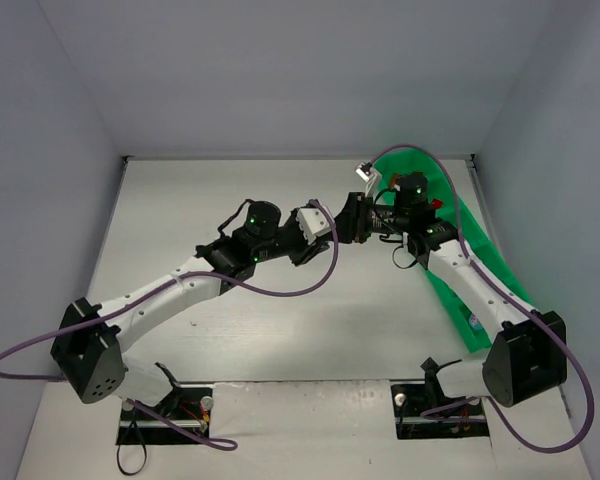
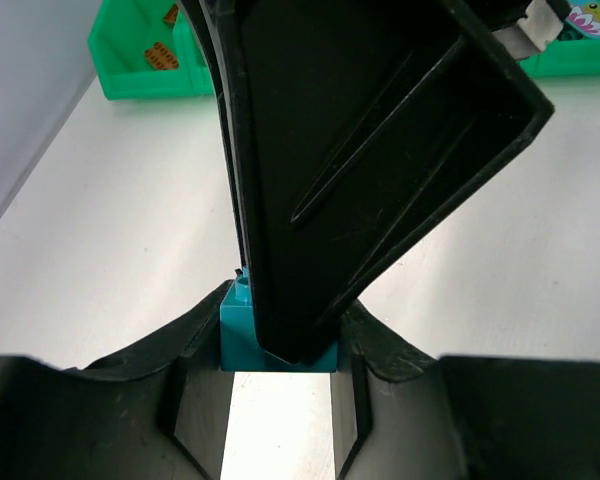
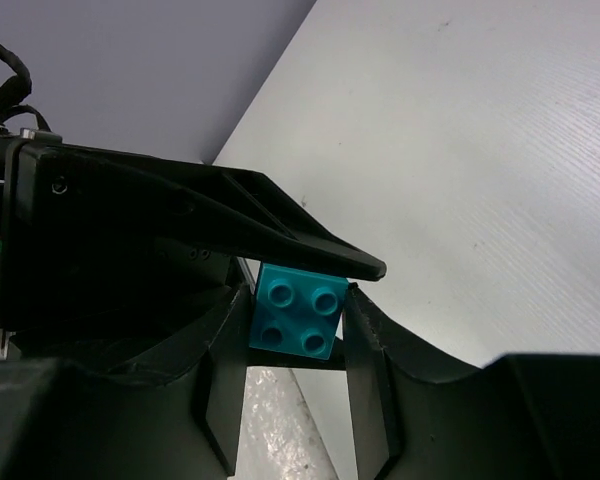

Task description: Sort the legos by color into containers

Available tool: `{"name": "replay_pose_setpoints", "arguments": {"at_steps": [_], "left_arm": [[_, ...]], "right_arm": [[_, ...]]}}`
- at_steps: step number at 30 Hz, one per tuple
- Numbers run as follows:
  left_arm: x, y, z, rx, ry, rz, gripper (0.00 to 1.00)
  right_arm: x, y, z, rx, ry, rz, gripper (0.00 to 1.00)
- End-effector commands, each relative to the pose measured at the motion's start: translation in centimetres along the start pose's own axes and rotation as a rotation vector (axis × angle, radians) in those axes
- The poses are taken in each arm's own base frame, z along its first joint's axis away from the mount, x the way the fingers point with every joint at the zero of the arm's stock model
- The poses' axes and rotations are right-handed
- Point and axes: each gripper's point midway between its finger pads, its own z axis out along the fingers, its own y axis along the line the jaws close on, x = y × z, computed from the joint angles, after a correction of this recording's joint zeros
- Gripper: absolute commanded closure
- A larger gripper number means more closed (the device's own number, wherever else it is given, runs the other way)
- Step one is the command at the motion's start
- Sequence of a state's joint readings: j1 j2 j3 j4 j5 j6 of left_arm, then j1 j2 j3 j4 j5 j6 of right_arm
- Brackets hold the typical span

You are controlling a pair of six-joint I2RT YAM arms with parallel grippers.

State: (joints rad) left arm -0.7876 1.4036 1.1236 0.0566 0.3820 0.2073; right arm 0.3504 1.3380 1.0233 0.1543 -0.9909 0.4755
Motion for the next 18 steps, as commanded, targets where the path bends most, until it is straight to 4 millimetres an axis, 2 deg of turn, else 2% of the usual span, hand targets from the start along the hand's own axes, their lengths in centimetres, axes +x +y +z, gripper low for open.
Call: {"name": "replay_pose_setpoints", "arguments": {"at_steps": [1, 2, 3, 5, 6, 7, 10, 11, 12, 14, 15, 17, 18], "left_arm": [[-5.5, 1.3, -0.6, -0.045, -0.146, 0.064, 0.96], [-5.4, 1.3, -0.5, -0.046, -0.143, 0.063, 0.93], [-5.4, 1.3, -0.5, -0.049, -0.142, 0.063, 0.92], [-5.2, 1.5, -0.4, -0.059, -0.138, 0.062, 0.82], [-5.1, 1.6, -0.3, -0.063, -0.134, 0.061, 0.78], [-5.0, 1.7, -0.3, -0.069, -0.131, 0.057, 0.66], [-4.5, 2.0, -0.3, -0.092, -0.116, 0.037, 0.42], [-4.5, 2.2, -0.3, -0.104, -0.115, 0.027, 0.3], [-4.2, 2.3, -0.3, -0.115, -0.108, 0.006, 0.26], [-3.8, 3.0, -0.5, -0.162, -0.092, -0.022, 0.21], [-3.7, 3.2, -0.6, -0.179, -0.087, -0.056, 0.21], [-3.2, 4.1, -1.1, -0.241, -0.065, -0.093, 0.2], [-3.0, 4.2, -1.3, -0.262, -0.059, -0.129, 0.2]], "right_arm": [[-0.6, 1.4, 0.2, -0.056, -0.015, -0.058, 0.7], [-0.5, 1.3, 0.2, -0.053, -0.014, -0.059, 0.74], [-0.4, 1.1, 0.2, -0.045, -0.012, -0.051, 0.87], [-0.1, 0.6, 0.3, -0.029, -0.011, -0.044, 0.99], [-0.1, 0.3, 0.3, -0.017, -0.012, -0.044, 1.0], [0.0, 0.1, 0.3, -0.007, -0.015, -0.043, 1.0], [-0.6, -1.1, 0.0, 0.064, -0.042, -0.063, 1.0], [-0.6, -1.9, -0.2, 0.105, -0.047, -0.053, 1.0], [-1.4, -3.1, -0.8, 0.181, -0.088, -0.059, 1.0], [-1.9, -4.9, -1.9, 0.287, -0.118, -0.049, 1.0], [-3.0, -7.0, -3.4, 0.413, -0.182, -0.039, 1.0], [-2.9, -9.9, -5.6, 0.563, -0.226, 0.015, 1.0], [-3.9, -12.1, -8.3, 0.7, -0.305, 0.047, 1.0]]}}
